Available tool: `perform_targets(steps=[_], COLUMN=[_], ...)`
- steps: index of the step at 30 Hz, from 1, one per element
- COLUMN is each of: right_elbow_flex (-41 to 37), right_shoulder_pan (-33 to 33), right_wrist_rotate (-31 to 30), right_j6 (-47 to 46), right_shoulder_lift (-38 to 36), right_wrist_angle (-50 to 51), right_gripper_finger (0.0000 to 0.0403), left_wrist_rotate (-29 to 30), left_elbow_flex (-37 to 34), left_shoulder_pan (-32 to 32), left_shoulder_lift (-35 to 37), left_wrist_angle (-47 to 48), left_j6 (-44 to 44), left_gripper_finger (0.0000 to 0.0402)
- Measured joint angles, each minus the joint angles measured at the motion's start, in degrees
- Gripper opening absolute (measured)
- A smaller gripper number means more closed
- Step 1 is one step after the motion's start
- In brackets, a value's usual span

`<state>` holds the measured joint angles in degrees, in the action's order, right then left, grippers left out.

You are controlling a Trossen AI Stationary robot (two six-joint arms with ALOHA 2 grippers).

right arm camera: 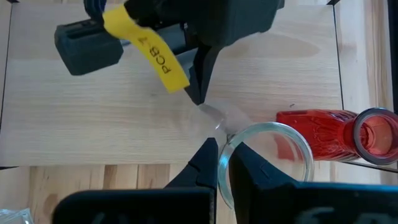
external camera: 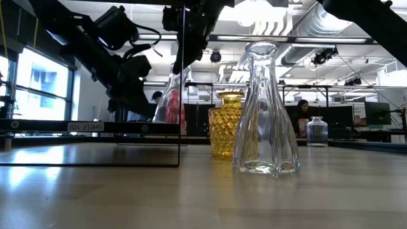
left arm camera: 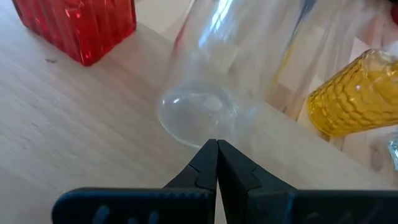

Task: Sort vases onto shelf
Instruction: Put the transparent vase on the shelf

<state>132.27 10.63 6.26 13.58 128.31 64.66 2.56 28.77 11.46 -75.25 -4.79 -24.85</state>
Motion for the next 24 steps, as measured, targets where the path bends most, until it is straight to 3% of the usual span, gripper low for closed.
perform_targets(steps=[14, 24], right_elbow_flex=[0.00, 0.00], right_shoulder_pan=[0.00, -0.02], right_wrist_rotate=[1.42, 3.87], right_j6=[0.50, 0.24], right_shoulder_lift=[0.00, 0.00], right_wrist_angle=[-0.77, -3.28], right_gripper_finger=[0.0023, 0.0061], left_wrist_rotate=[-0.07, 0.08], left_elbow_flex=[0.00, 0.00], left_shoulder_pan=[0.01, 0.01], left_shoulder_lift=[0.14, 0.14], left_wrist_angle=[0.10, 0.10], left_j6=[0.49, 0.49], left_gripper_finger=[0.0000, 0.0000])
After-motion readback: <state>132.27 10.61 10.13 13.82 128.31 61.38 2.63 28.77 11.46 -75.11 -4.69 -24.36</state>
